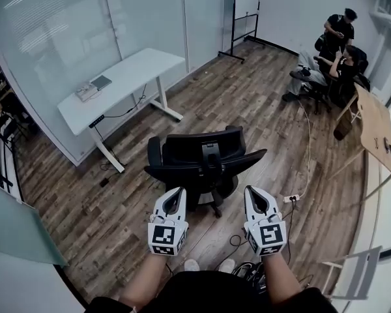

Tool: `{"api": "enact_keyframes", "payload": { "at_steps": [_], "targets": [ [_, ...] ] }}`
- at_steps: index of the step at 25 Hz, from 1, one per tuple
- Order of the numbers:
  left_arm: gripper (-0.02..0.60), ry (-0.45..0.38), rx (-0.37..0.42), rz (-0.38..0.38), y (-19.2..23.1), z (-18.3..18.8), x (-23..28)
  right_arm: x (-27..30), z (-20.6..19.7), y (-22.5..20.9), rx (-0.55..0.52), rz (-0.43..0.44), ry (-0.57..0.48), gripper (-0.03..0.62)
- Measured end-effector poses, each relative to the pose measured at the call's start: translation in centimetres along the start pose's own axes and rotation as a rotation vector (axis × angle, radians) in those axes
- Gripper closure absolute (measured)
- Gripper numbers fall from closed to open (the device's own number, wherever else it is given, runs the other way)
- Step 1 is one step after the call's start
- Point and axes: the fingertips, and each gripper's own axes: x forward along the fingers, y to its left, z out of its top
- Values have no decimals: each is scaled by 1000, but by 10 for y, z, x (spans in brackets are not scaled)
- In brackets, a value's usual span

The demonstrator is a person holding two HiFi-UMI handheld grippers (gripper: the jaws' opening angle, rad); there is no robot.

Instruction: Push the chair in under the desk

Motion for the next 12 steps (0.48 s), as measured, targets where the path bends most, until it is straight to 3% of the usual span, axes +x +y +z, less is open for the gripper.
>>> {"api": "enact_keyframes", "payload": {
  "at_steps": [4,7,10,12],
  "targets": [
    [568,3,39,-17,4,1,-3,2,-6,11,4,18,29,584],
    [552,-5,81,-58,2,3,-8,-1,-10,22,-22,32,43,498],
    [364,17,144,-106,-1,-2,-8,0,-8,31,-82,44,45,426],
    [310,41,210,-118,-1,-7,-7,1,-14,37,-129,73,59,365]
  ]
}}
